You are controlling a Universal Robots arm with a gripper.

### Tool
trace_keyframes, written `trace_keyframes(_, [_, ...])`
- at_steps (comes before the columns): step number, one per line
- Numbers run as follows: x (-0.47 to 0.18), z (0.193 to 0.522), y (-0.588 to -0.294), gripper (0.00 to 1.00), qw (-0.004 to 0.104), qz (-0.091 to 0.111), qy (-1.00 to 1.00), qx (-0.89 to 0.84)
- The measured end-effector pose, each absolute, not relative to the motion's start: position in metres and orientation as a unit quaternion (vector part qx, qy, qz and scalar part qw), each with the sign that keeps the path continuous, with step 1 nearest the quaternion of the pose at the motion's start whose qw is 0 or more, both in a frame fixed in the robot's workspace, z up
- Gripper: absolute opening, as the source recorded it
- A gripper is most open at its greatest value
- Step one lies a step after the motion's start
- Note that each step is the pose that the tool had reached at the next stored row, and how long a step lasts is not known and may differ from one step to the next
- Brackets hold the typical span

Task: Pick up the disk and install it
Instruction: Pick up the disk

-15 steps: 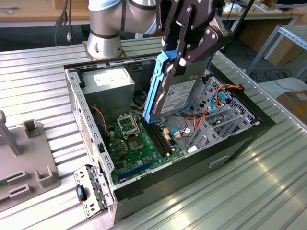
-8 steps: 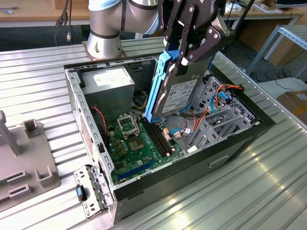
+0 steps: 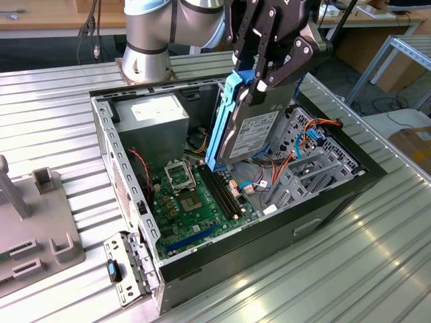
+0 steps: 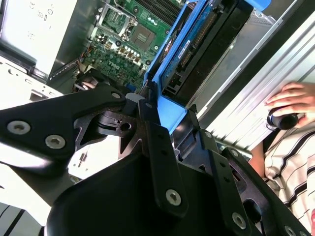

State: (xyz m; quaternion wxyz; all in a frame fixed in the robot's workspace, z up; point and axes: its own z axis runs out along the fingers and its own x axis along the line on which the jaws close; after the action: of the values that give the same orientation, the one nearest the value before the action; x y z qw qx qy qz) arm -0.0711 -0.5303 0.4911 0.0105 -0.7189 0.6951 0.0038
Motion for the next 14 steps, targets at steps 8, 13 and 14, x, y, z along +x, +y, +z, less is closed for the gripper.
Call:
trace_keyframes(8, [-0.056, 0.491, -0.530, 0.37, 0.011, 0.004, 0.695, -0.719])
trace_keyframes(13, [-0.055, 0.491, -0.530, 0.37, 0.011, 0.004, 0.695, -0.719])
trace_keyframes(14, [-0.055, 0.491, -0.530, 0.37, 0.011, 0.004, 0.695, -0.719])
